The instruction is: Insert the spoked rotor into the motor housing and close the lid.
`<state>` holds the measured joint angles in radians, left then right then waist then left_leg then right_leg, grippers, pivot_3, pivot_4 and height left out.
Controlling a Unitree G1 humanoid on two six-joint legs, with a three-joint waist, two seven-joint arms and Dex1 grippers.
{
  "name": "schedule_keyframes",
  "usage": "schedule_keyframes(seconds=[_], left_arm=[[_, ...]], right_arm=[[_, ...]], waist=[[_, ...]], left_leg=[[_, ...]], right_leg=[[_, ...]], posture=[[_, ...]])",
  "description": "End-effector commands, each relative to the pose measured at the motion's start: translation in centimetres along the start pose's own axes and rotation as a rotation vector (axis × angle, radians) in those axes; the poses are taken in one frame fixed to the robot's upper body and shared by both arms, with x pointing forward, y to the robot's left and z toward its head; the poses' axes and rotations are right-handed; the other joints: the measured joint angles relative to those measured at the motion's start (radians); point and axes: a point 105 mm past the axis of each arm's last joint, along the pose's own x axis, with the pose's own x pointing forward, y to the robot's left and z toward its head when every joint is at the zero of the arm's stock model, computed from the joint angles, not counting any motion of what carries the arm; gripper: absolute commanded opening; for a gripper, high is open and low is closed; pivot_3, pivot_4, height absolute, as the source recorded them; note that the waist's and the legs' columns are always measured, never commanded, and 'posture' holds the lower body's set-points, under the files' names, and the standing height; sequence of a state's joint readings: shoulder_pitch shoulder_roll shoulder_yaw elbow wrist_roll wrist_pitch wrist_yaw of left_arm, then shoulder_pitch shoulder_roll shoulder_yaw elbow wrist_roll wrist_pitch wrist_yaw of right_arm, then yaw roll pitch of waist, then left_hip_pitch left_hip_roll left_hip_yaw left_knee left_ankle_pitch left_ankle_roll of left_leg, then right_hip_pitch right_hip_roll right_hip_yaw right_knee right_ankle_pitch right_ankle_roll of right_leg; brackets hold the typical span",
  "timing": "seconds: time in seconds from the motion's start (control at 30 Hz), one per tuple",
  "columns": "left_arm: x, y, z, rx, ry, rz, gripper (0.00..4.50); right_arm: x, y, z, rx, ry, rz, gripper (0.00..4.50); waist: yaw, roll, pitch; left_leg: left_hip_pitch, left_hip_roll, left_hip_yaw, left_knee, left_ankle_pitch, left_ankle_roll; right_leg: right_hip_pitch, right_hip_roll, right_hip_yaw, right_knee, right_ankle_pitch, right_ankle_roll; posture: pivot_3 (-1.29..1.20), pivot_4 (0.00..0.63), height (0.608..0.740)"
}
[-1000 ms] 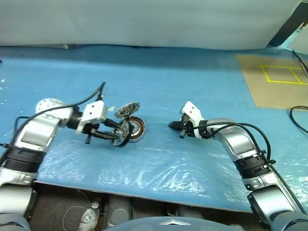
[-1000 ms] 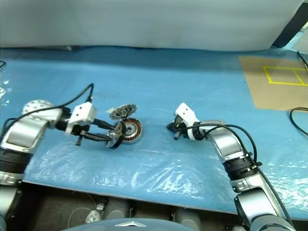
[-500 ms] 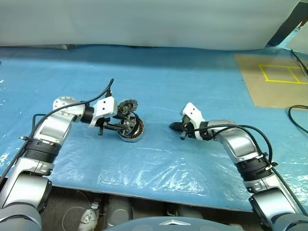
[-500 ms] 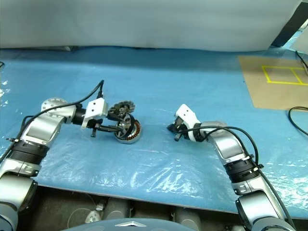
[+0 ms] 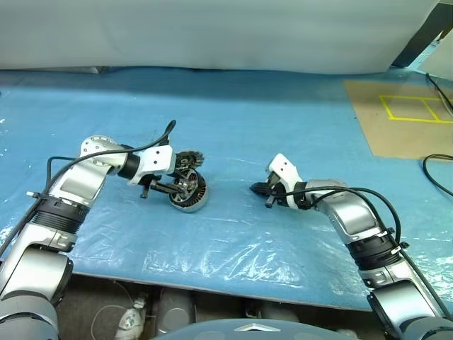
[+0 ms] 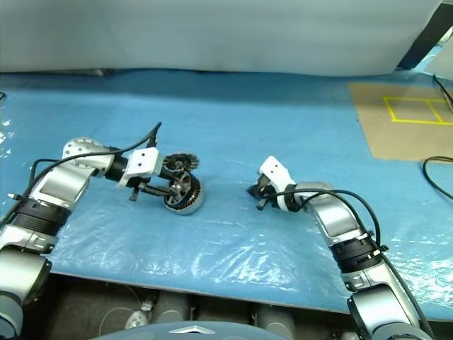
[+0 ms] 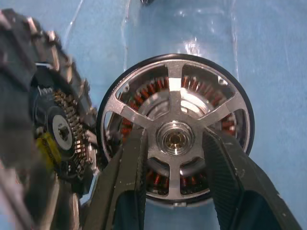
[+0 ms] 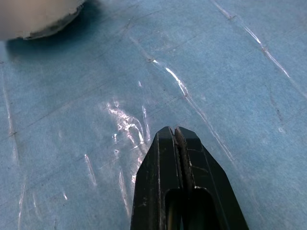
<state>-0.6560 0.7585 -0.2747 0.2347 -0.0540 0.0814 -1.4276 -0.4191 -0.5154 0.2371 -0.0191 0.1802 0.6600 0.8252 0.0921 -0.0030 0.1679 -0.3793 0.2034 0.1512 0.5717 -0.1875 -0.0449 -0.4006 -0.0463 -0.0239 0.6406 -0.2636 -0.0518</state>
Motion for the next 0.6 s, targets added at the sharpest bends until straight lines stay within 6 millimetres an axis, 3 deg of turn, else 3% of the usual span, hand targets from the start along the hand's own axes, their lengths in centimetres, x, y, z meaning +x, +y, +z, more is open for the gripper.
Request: schedule_keyframes(seconds=[0.03,0.23,0.43,0.6], left_arm=[[-0.1,0.2,-1.0,0.0,0.071,0.001,1.37],[-0.2,1.0,-0.8,0.035,0.092,0.028,1.37],[0.4,0.3,-0.6,0.038,0.071,-0.019,1.37],[0.5,0.8,0.2,0.011,0.024,0.002,2.88]], right_arm=[[-0.4,0.2,1.1,-0.02,-0.044,-0.003,0.0],[-0.3,0.3,1.0,-0.016,-0.045,-0.002,0.0],[-0.2,0.3,1.0,-0.013,-0.047,-0.005,0.0],[-0.2,0.3,0.9,-0.012,-0.042,-0.006,0.0]], waist=[[0.0,0.0,0.0],[0.001,0.0,0.0],[0.002,0.0,0.0],[0.002,0.0,0.0]], left_leg=[[0.0,0.0,0.0,0.0,0.0,0.0],[0.0,0.0,0.0,0.0,0.0,0.0],[0.0,0.0,0.0,0.0,0.0,0.0],[0.0,0.0,0.0,0.0,0.0,0.0]], right_leg=[[0.0,0.0,0.0,0.0,0.0,0.0],[0.0,0.0,0.0,0.0,0.0,0.0],[0.0,0.0,0.0,0.0,0.0,0.0],[0.0,0.0,0.0,0.0,0.0,0.0]], posture=[[0.0,0.15,0.74],[0.0,0.15,0.74],[0.0,0.15,0.74],[0.0,0.15,0.74]])
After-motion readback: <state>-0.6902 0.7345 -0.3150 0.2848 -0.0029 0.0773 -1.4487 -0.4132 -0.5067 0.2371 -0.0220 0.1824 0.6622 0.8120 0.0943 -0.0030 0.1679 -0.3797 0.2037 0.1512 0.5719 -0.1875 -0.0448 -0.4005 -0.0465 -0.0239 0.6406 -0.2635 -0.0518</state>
